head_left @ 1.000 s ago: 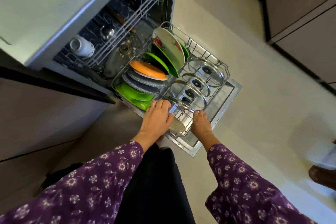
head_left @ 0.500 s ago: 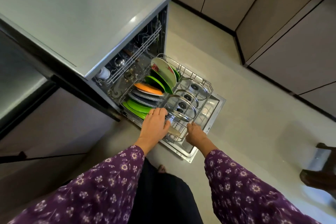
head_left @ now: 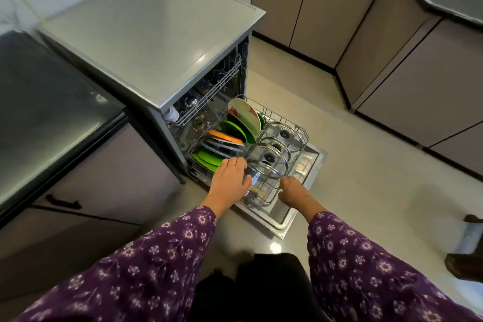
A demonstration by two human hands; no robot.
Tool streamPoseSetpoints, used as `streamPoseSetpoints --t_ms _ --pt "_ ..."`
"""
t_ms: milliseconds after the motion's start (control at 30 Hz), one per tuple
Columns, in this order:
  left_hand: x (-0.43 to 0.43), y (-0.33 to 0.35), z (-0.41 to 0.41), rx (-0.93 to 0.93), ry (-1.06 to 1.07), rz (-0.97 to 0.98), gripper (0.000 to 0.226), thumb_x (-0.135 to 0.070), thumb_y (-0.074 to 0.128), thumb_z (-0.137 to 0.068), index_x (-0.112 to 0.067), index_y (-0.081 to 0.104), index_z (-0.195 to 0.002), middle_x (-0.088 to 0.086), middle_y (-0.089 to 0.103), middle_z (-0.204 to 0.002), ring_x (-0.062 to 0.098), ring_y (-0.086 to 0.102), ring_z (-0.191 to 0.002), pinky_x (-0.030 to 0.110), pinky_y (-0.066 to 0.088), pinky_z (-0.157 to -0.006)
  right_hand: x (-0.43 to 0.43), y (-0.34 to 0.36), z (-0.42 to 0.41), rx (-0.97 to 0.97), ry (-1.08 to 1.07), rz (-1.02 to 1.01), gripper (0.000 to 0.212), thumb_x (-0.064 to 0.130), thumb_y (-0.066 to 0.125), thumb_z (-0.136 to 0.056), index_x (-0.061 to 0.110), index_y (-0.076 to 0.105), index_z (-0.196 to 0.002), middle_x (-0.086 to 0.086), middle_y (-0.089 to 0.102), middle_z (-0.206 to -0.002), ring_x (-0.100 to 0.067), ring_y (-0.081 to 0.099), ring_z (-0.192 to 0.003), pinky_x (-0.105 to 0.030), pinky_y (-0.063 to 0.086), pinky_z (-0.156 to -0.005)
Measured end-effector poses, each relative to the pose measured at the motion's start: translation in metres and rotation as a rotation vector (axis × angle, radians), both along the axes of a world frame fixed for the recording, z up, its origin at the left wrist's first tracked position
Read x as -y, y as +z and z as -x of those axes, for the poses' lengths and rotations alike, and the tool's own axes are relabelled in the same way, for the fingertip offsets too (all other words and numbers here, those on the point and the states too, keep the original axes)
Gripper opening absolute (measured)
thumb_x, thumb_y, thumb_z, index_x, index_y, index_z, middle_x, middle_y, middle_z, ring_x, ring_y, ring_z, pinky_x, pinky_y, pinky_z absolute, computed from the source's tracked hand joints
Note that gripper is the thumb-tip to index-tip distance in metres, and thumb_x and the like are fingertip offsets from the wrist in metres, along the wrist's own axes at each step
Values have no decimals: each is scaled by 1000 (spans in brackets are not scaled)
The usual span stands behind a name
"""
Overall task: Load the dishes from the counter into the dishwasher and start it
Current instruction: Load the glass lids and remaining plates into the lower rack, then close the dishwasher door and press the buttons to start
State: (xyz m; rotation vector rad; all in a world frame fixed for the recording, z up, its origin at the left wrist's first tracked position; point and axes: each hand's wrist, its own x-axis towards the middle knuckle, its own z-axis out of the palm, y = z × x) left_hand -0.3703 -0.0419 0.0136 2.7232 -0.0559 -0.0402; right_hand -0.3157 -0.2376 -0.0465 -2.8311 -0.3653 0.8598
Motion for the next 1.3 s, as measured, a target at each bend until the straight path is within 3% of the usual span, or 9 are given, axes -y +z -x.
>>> streamPoseSetpoints --t_ms 333,600,700,800,933,1033,1100,1200,1300 --pt "77 8 8 -101 98 -22 20 -27 49 -91 -13 48 -105 3 53 -102 21 48 -97 32 44 -83 86 24 -15 4 70 -18 29 13 54 -88 5 50 -115 -14 52 -117 -26 53 -103 -29 42 -80" --pt "188 -3 -18 -165 345 68 22 -22 48 -88 -10 50 -106 8 55 -106 26 49 -100 36 43 -83 168 37 -73 -68 168 -73 25 15 58 -86 1 54 -106 -11 55 -102 -24 52 -92 -23 34 -71" --pt "209 -7 -22 -195 431 111 23 -21 48 -90 -8 50 -109 9 55 -107 27 50 -102 37 43 -84 175 33 -91 -125 113 -113 13 17 60 -86 9 50 -87 -5 51 -87 -19 49 -81 -23 34 -62" --pt "219 -20 -31 -225 493 143 22 -22 48 -90 -8 50 -107 10 56 -108 27 51 -103 34 41 -82 174 19 -110 -178 99 -122 33 19 62 -83 20 36 -64 2 43 -67 -12 42 -62 -20 29 -51" --pt "220 -42 -49 -280 545 209 23 -24 50 -91 -8 49 -107 10 56 -106 27 51 -100 30 36 -73 168 -5 -132 -229 57 -115 32 16 62 -83 18 39 -62 2 44 -62 -10 43 -59 -20 31 -51" --pt "224 -56 -63 -312 584 242 23 -24 50 -91 -7 49 -106 10 56 -103 28 52 -97 34 42 -73 165 -21 -147 -281 18 -129 34 14 60 -82 14 37 -56 -2 42 -56 -15 42 -53 -24 33 -50" --pt "227 -67 -72 -349 647 310 23 -24 50 -90 -6 51 -105 9 56 -100 27 53 -92 36 45 -73 163 -35 -156 -320 -53 -157 29 14 58 -82 11 41 -58 -5 43 -57 -19 43 -55 -26 37 -56" --pt "232 -87 -83 -418 754 462 19 -25 54 -90 -6 51 -90 4 49 -84 21 50 -77 31 39 -63 161 -54 -173 -429 -222 -237 9 15 56 -84 9 51 -79 -8 48 -72 -21 49 -70 -35 44 -66" --pt "239 -119 -91 -460 860 605 28 -26 56 -90 -12 42 -70 2 43 -69 21 46 -67 35 42 -62 158 -78 -193 -577 -348 -277 9 10 50 -90 9 49 -98 -8 50 -88 -18 51 -71 -31 50 -71"
